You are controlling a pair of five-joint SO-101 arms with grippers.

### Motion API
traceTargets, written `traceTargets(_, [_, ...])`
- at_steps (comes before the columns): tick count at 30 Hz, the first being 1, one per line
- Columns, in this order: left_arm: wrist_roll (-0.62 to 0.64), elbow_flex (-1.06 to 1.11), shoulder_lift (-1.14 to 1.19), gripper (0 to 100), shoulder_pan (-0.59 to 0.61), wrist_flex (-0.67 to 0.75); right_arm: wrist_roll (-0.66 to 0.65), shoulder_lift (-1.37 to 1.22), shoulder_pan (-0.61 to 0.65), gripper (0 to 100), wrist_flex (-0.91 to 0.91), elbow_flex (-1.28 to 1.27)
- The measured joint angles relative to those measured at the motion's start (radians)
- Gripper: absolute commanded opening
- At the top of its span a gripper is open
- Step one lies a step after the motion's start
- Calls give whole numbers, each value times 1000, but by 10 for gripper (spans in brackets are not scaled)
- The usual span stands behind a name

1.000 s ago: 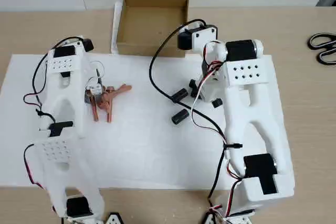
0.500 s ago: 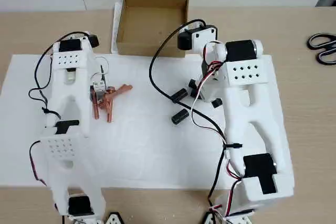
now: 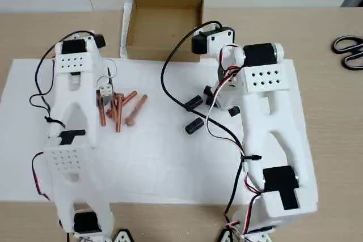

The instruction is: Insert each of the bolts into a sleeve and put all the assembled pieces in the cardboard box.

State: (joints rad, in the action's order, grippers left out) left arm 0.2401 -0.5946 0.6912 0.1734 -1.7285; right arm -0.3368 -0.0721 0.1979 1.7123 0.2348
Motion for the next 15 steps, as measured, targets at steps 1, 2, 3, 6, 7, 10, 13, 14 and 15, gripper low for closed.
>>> traceTargets(1, [-2, 0, -6, 6, 0, 0, 0, 0, 0, 7, 0, 0])
traceTargets(2, [-2, 0, -20, 6, 0, 0, 0, 0, 0, 7, 0, 0])
traceTargets(3, [-2, 0, -38, 6, 0, 0, 0, 0, 0, 7, 0, 0])
traceTargets(6, [-54, 0, -135, 6, 0, -5, 0, 0, 2, 7, 0, 0])
traceTargets(7, [-69, 0, -170, 6, 0, -5, 0, 3, 2, 7, 0, 0])
traceTargets(10, [-91, 0, -272, 6, 0, -6, 0, 49, 0, 7, 0, -2])
traceTargets(13, [-98, 0, -370, 6, 0, -9, 0, 144, 0, 7, 0, -2])
traceTargets(14, [-98, 0, -407, 6, 0, -11, 0, 184, 2, 7, 0, -2])
traceTargets(15, [-98, 5, -443, 6, 0, -11, 0, 226, 2, 6, 0, -2])
